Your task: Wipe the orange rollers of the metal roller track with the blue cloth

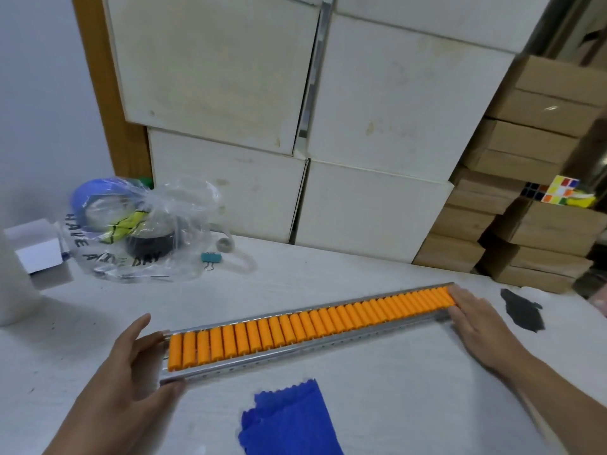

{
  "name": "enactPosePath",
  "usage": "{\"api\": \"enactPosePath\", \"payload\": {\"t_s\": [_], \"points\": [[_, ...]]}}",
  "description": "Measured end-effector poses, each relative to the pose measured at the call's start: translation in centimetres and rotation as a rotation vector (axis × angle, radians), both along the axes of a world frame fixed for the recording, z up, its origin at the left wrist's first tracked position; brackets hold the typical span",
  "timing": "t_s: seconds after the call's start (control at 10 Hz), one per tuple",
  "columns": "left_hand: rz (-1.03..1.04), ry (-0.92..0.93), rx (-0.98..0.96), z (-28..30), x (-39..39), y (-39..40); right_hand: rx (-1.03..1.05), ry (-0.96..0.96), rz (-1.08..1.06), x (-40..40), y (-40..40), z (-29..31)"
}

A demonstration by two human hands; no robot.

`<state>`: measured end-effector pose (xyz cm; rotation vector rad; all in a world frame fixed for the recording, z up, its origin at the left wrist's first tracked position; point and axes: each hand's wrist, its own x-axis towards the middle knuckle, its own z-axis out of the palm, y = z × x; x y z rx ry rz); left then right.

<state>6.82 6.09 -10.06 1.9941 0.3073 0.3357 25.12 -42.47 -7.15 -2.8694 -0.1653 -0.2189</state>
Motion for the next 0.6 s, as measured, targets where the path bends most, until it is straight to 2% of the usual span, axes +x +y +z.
{"api": "enactPosePath", "payload": {"t_s": [0.1,0.2,0.4,0.5,0.6], "points": [[-0.004,-0.002,-0.001,-0.1,0.0,0.0,-0.005,0.026,-0.342,2.7,-5.1,0.8],[-0.008,0.004,0.018,0.0,0.1,0.2,0.038,0.038,-0.523,3.7,-7.9,0.6],[-0.038,-0.006,0.143,0.4,-0.1,0.2,0.111,-0.075,-0.42,3.2,-4.8,0.9],[-0.108,-0.019,0.164,0.7,-0.5,0.1,0.292,-0.198,-0.311,1.3,-2.0,1.7],[-0.128,-0.044,0.169,1.6,-0.6,-0.2,0.369,-0.278,-0.137,-1.5,3.0,3.0]]}}
